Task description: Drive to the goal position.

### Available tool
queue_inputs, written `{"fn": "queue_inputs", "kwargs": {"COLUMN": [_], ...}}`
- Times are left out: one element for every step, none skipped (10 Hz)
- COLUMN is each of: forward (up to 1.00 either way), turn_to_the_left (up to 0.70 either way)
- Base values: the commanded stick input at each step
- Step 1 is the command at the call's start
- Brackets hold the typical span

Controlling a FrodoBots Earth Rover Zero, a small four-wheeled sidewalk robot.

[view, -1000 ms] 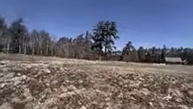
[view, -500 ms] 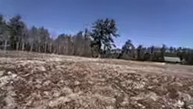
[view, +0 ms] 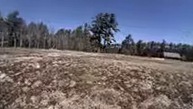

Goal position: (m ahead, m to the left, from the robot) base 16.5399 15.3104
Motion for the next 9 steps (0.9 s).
{"fn": "queue_inputs", "kwargs": {"forward": [0.7,0.7,0.7,0.7,0.7,0.7,0.7,0.7,0.7], "turn_to_the_left": [0.0,0.0,0.0,0.0,0.0,0.0,0.0,0.0,0.0]}}
